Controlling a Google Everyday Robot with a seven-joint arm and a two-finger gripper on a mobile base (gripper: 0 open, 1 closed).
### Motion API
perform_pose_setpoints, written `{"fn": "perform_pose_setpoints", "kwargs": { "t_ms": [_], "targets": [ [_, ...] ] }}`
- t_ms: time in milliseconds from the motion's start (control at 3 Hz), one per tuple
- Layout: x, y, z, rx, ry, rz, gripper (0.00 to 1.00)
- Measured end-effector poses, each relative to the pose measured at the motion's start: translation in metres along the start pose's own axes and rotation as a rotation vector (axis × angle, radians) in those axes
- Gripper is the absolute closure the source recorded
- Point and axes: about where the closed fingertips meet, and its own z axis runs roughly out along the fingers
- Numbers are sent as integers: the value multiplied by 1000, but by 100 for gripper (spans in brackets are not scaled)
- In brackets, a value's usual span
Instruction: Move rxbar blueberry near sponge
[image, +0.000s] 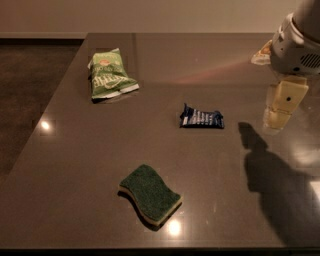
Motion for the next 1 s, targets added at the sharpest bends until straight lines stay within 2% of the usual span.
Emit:
{"fn": "perform_pose_setpoints", "kwargs": {
  "t_ms": [667,1000],
  "targets": [
    [-3,-39,48,-77,-26,-148,0],
    [-12,-49,76,-126,-65,-224,0]
  ]
}}
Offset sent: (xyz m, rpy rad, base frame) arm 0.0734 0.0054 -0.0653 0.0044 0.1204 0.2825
